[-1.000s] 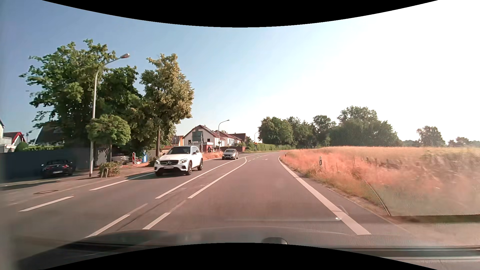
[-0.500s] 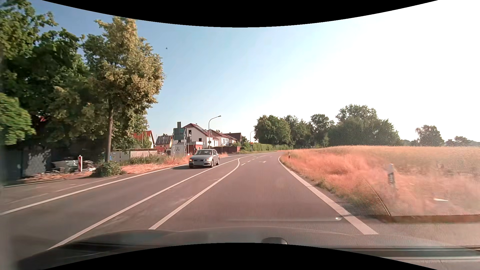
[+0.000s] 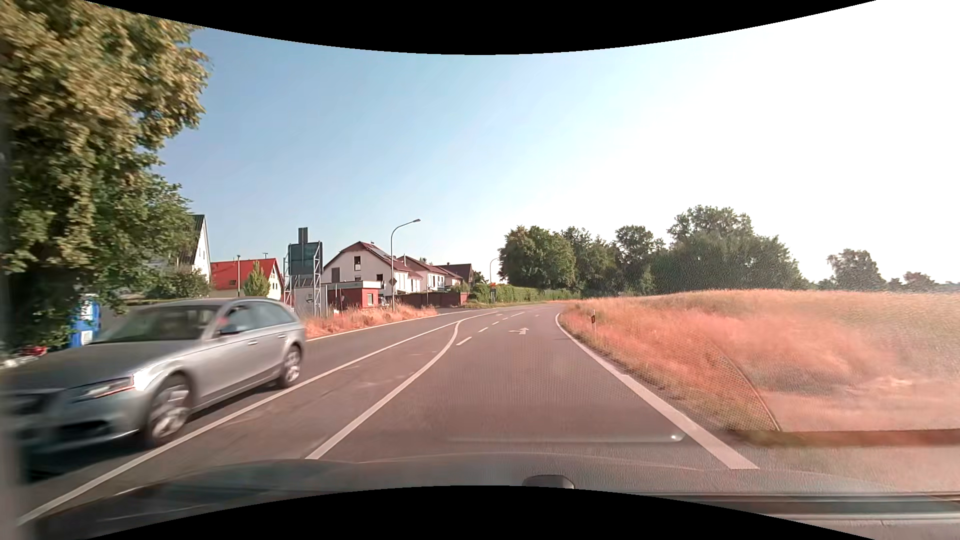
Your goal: Follow the waypoints while adhering to traffic rules and regulations
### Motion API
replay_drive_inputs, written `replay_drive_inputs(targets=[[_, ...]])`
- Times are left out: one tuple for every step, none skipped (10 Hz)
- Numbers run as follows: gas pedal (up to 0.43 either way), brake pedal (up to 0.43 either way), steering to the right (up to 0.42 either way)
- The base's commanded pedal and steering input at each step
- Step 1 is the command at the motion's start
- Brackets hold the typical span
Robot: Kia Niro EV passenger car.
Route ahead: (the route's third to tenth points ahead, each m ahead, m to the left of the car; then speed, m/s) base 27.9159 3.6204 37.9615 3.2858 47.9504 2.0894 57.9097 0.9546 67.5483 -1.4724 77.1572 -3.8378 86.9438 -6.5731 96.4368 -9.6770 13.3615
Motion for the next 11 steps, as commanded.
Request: replay_drive_inputs(targets=[[0.059,0.0,0.011],[0.059,0.0,0.011],[0.059,0.0,0.011],[0.059,0.0,0.011],[0.059,0.0,0.011],[0.059,0.0,0.01],[0.059,0.0,0.01],[0.059,0.0,0.01],[0.059,0.0,0.009],[0.059,0.0,0.01],[0.059,0.0,0.01]])
